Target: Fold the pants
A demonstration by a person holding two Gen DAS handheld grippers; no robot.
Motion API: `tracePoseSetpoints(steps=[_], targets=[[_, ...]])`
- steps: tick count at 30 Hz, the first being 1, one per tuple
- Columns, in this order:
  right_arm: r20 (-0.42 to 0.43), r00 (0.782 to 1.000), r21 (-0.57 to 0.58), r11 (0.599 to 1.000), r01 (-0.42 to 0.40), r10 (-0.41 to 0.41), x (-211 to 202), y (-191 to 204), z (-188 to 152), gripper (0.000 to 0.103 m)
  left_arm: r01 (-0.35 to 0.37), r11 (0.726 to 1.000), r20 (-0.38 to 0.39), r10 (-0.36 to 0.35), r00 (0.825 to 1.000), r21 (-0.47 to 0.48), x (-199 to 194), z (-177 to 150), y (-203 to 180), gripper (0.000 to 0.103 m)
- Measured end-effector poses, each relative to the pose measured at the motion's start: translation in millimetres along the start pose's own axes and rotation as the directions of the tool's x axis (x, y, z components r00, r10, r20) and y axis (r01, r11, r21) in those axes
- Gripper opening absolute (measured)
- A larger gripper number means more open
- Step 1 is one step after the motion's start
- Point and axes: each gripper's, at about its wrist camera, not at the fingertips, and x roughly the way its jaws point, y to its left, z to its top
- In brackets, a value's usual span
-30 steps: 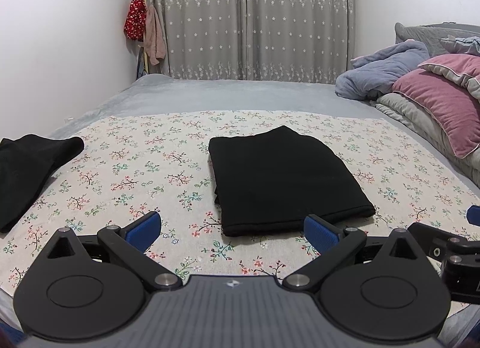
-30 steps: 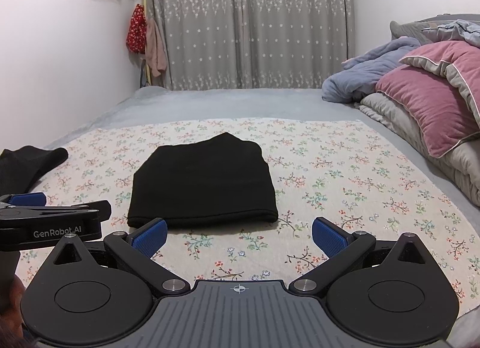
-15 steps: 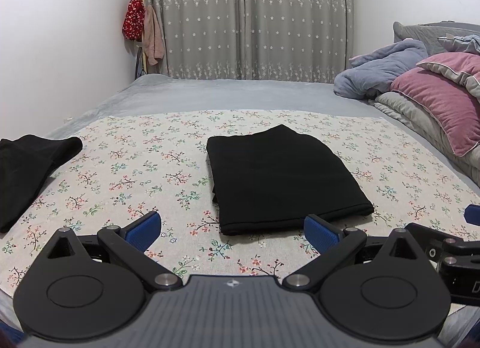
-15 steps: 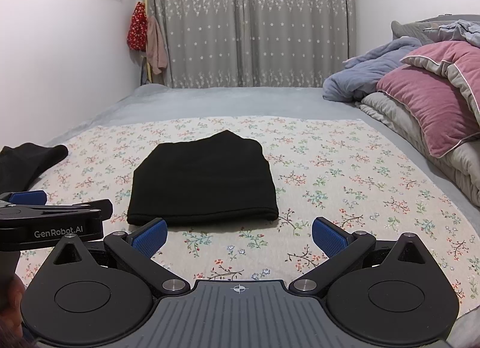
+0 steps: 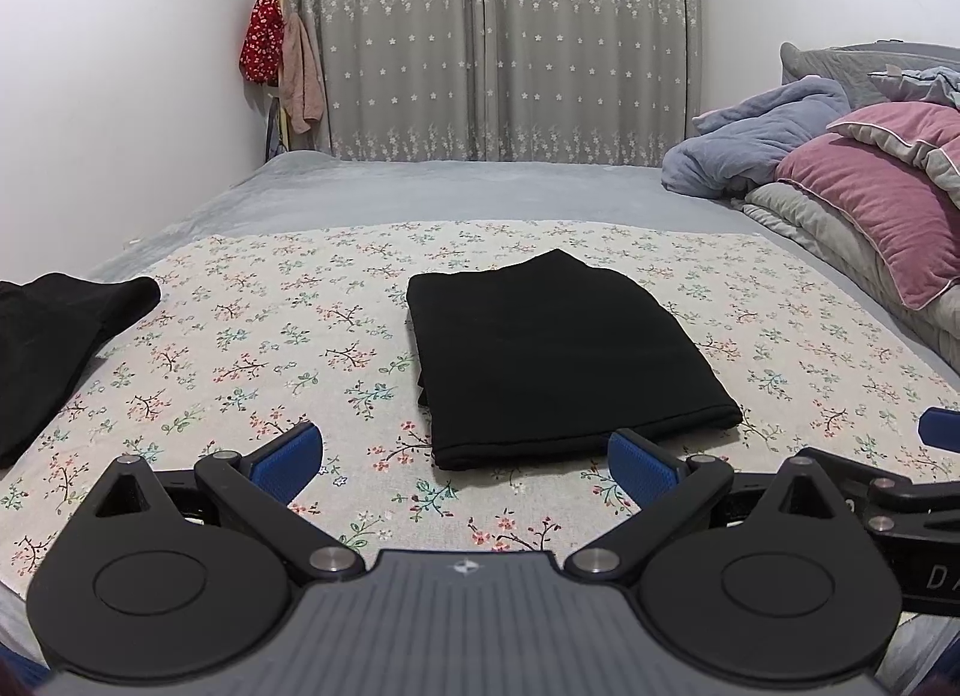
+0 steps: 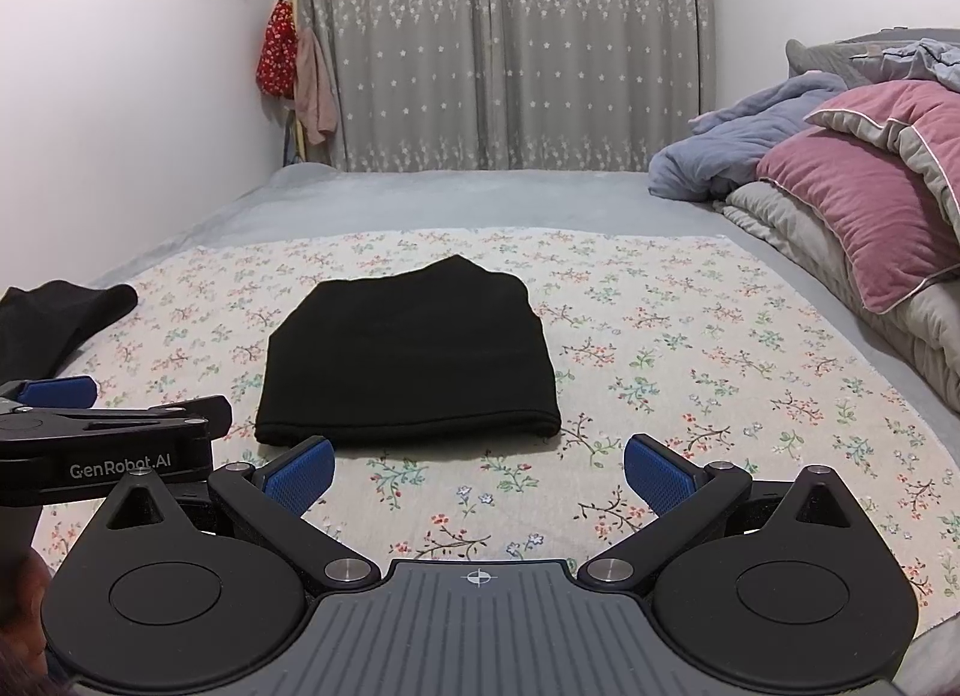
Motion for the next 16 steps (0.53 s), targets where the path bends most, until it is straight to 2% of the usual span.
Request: tracePoseSetpoints(steps=[9, 16], targets=[[0.001, 1.0, 0.0, 1.0, -0.001, 0.001, -0.2, -0.2, 0.2, 0.103, 0.013, 0.999, 0.02, -0.014, 1.0, 0.034, -3.1, -1.7, -5.0, 0.093], [0.0, 1.0, -0.001, 1.0, 0.0, 0.0, -0.4, -0.7, -0.1, 0.103, 0.015, 1.0, 0.014, -0.015, 1.0, 0.025, -2.1, -1.9, -4.6, 0.093]])
